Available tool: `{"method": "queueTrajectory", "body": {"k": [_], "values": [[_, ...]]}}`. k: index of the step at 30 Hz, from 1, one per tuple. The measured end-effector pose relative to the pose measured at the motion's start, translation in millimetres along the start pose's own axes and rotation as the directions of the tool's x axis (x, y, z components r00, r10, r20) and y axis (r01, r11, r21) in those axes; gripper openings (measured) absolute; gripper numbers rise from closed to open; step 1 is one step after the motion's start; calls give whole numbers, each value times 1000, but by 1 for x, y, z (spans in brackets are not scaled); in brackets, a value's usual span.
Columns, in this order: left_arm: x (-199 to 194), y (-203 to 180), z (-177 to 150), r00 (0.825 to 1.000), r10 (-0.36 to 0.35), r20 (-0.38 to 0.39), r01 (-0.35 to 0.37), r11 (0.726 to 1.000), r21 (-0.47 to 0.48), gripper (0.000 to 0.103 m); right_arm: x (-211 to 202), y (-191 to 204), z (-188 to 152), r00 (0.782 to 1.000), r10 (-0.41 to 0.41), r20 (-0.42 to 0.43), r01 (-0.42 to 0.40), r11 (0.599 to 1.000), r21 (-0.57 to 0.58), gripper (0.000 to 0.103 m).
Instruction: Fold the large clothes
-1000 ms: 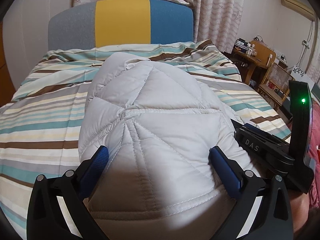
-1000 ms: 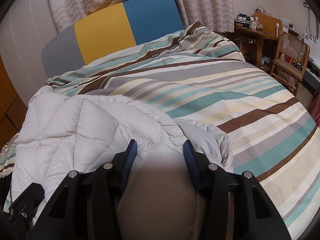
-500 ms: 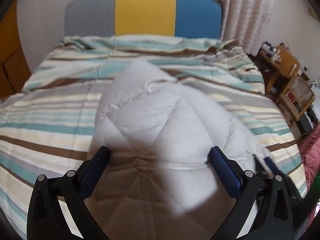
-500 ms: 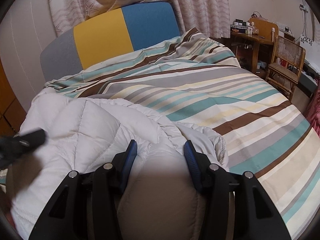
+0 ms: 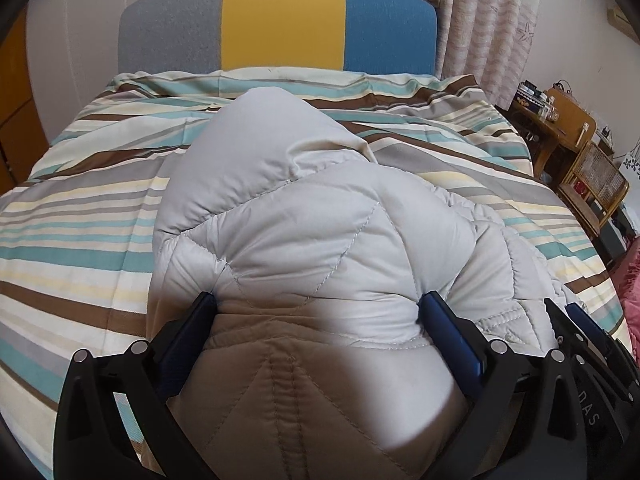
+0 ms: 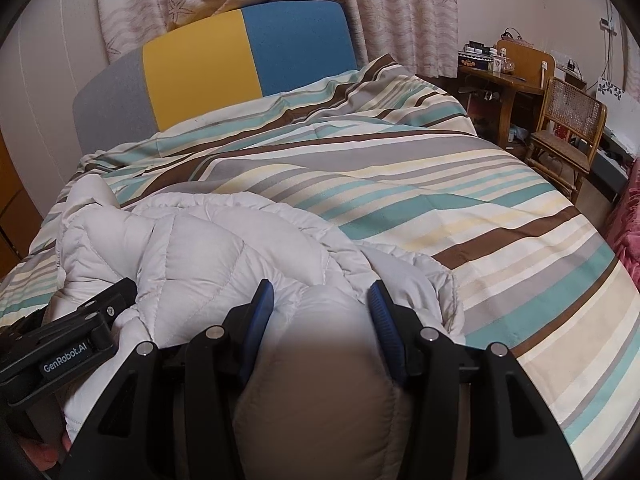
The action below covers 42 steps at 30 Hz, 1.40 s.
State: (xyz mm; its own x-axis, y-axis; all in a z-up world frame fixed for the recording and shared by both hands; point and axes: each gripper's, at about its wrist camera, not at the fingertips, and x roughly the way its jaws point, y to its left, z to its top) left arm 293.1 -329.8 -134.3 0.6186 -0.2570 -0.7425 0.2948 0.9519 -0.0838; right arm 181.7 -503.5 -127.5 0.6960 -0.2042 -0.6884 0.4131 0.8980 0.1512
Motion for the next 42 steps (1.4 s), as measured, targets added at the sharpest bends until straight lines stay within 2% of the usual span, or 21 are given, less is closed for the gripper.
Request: {"method": "queueTrajectory", "body": {"k": [11, 14, 18, 22, 24, 25, 26, 28, 30, 36, 42], "values": [[-15, 7, -8, 999, -26, 29, 27, 999, -17, 100, -8, 1, -2, 998, 14, 53, -14, 1000, -6, 50], [-20, 8, -10, 999, -31, 31, 32, 999, -20, 100, -19, -4, -5, 990, 80, 116, -81, 997, 9, 51], [-36, 12, -18, 999, -41, 31, 42, 999, -27, 100, -45, -10, -9, 957, 196, 212, -197, 980, -13, 54], [-62, 14, -24, 996, -49, 77, 51, 999, -18, 100, -57, 15, 2, 966, 207, 156, -182, 970, -160, 55], [-63, 8, -25, 996, -11, 92, 10, 1000, 14, 100, -52, 28, 11, 978, 192, 86, -171, 963, -206, 55], [-60, 5, -24, 996, 0, 86, -1, 1000, 19, 100, -42, 35, 18, 990, 140, 24, -132, 967, -219, 55], [-56, 5, -23, 997, 3, 72, -5, 1000, 17, 100, -35, 35, 19, 994, 114, -4, -112, 971, -213, 56], [-44, 5, -20, 999, -5, 44, 5, 1000, 13, 100, -16, 31, 19, 993, 105, -53, -112, 979, -171, 56], [-32, 8, -18, 1000, -21, 16, 21, 1000, 3, 100, -5, 28, 13, 993, 102, -52, -109, 981, -159, 56], [-12, 3, -15, 1000, 1, -10, -1, 1000, 18, 100, 17, 23, 7, 996, 83, -34, -86, 989, -117, 57], [-30, 14, -26, 999, -41, 34, 41, 999, -2, 100, 11, 26, 5, 996, 92, -5, -92, 986, -136, 59]]}}
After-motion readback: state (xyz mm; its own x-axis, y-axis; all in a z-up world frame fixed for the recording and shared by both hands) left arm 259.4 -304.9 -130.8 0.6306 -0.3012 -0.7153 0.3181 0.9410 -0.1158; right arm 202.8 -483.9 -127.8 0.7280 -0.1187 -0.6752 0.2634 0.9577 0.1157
